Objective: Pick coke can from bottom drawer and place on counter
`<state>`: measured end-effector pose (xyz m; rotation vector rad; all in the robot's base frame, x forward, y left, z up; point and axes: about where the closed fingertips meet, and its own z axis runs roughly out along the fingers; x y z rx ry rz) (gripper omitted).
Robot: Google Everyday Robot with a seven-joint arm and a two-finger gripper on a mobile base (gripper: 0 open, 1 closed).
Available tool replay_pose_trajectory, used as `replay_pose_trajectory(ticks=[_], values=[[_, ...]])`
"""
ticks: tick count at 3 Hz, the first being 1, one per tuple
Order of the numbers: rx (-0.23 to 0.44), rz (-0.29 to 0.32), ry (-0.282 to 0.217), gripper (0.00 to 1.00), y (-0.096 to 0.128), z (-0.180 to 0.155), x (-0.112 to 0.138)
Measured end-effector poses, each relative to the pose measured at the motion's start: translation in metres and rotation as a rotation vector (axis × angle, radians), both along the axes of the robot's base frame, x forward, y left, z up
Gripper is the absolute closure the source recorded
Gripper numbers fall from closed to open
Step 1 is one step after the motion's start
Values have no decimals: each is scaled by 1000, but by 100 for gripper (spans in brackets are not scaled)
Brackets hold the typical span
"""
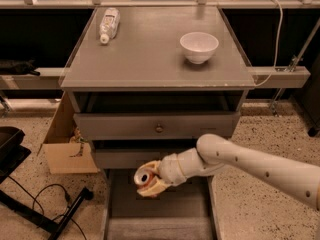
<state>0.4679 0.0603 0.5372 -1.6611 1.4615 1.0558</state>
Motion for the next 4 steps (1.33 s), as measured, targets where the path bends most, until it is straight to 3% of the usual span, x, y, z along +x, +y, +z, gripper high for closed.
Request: replay_pose_trajectory(ticks=[1,3,4], values=[[22,35,-40,100,2,95,20],[44,-108,-63,100,12,254,80],[44,-105,-64,100,12,253,79]])
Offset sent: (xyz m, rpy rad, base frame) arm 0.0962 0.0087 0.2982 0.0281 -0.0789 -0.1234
